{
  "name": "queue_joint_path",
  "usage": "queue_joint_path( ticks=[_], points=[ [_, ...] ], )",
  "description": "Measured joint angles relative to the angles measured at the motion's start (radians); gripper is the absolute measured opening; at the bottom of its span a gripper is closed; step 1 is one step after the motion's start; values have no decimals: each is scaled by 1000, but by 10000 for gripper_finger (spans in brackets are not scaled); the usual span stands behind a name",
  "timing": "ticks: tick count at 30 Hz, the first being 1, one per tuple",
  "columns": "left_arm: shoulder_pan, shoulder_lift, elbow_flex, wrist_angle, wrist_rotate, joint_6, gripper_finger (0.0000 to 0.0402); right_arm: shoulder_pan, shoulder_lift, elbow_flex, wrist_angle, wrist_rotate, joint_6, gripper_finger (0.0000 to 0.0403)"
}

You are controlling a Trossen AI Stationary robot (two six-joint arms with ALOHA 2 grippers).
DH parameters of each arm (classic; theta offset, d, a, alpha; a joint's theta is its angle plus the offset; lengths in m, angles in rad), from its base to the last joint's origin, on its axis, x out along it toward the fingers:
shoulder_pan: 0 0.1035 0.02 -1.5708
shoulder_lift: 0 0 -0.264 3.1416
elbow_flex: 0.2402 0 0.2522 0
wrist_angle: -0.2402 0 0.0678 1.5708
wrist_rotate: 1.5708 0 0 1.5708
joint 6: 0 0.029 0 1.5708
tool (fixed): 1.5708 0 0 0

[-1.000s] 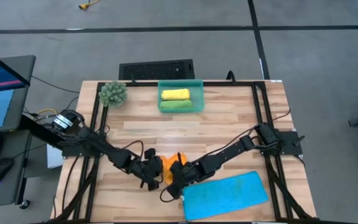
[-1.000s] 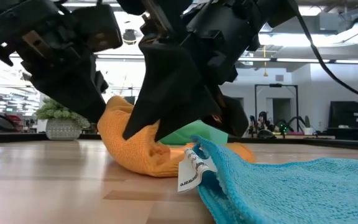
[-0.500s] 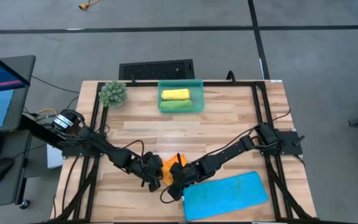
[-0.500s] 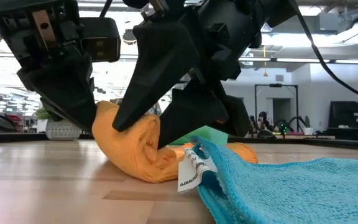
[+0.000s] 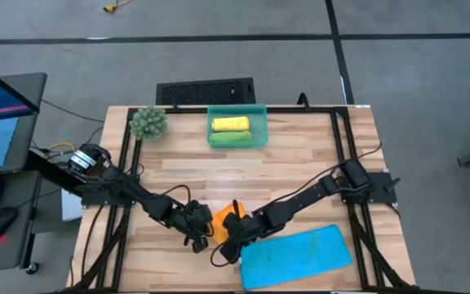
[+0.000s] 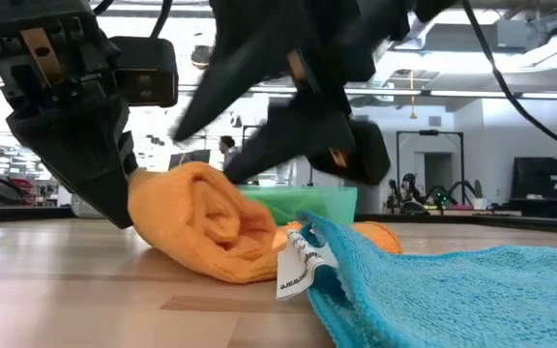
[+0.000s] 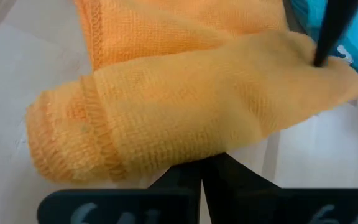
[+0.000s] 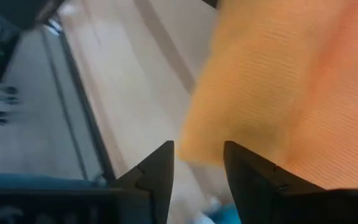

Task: Roll microfiber towels into tight, uniform cylinder then place into a basket
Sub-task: Roll the orange towel

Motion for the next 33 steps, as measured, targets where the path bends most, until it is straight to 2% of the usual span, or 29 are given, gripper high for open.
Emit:
queue_joint_path(
  ticks=[8, 12, 18, 23, 28, 31, 33],
  points=[
    [-1, 0, 0, -7, 0, 1, 0, -5, -85, 1, -153, 51, -33, 149],
    [-1, 0, 0, -9, -1, 12, 0, -12, -131, -3, -299, 96, -59, 141],
    [-1, 0, 0, -14, -4, 17, 0, -6, -228, -3, -610, 247, -86, 123],
    [-1, 0, 0, -12, -9, 16, 0, -2, -279, -11, -789, 287, -128, 98],
    [0, 0, 0, -14, -9, 4, 0, -3, -354, -176, -706, 279, -103, 64],
    [0, 0, 0, -10, 10, -3, 0, -3, -415, -296, -548, 259, -48, 45],
    [0, 0, 0, -11, 28, -23, 0, -3, -436, -339, -357, 258, -63, 36]
  ],
)
